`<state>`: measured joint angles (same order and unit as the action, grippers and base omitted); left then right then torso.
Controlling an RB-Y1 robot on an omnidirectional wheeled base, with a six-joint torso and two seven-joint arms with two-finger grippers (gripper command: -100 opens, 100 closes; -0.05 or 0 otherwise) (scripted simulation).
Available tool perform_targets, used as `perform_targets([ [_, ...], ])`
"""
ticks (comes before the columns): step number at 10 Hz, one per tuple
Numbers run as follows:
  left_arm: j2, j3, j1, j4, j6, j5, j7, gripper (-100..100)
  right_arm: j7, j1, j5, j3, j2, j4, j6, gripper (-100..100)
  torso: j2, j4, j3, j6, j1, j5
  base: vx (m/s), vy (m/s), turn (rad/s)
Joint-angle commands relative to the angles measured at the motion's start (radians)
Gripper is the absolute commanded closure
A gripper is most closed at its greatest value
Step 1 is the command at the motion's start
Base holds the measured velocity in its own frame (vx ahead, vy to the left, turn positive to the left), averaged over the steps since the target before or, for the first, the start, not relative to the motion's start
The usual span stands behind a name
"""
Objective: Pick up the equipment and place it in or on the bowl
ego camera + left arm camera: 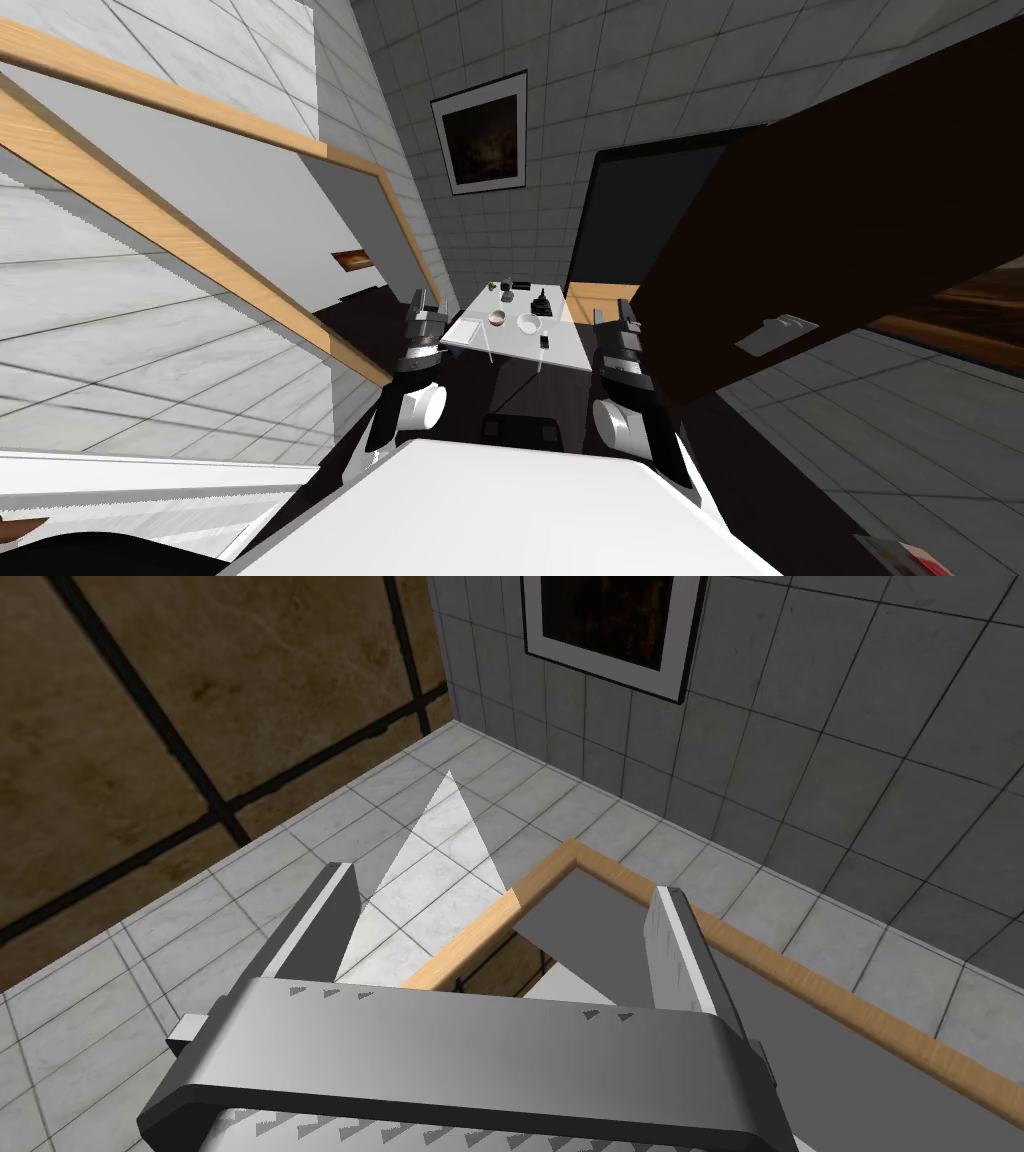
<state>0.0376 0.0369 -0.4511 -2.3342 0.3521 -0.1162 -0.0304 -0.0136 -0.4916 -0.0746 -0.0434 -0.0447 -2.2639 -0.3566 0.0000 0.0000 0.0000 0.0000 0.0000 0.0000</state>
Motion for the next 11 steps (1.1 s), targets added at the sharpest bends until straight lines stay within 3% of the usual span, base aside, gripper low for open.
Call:
perform_targets([
  [1,0.0,0.0,0.0,0.0,0.0,0.0,0.0,0,-0.024,0.002,-0.017,0.016,0.044,0.015,0.021,-100,0.0,0.0,0.0,0.0,0.0,0.0,-0.035,-0.015,0.121],
  [4,0.0,0.0,0.0,0.0,0.0,0.0,0.0,0,-0.078,0.004,-0.057,0.056,0.106,0.054,0.072,-100,0.005,0.001,0.003,0.0,-0.002,0.0,-0.074,-0.019,0.158],
  [9,0.0,0.0,0.0,0.0,0.0,0.0,0.0,0,-0.213,0.004,-0.165,0.172,0.196,0.168,0.21,-100,0.004,0.001,0.002,0.0,0.001,0.0,-0.066,0.027,0.25],
  [10,0.0,0.0,0.0,0.0,0.0,0.0,0.0,0,-0.215,0.004,-0.165,0.172,0.196,0.168,0.21,-100,0.003,0.001,0.002,0.0,0.003,0.001,-0.024,0.049,0.083],
  [11,0.0,0.0,0.0,0.0,0.0,0.0,0.0,0,-0.247,0.002,-0.191,0.201,0.213,0.195,0.244,-100,0.002,0.001,0.001,0.0,0.002,0.001,-0.016,0.052,0.183],
])
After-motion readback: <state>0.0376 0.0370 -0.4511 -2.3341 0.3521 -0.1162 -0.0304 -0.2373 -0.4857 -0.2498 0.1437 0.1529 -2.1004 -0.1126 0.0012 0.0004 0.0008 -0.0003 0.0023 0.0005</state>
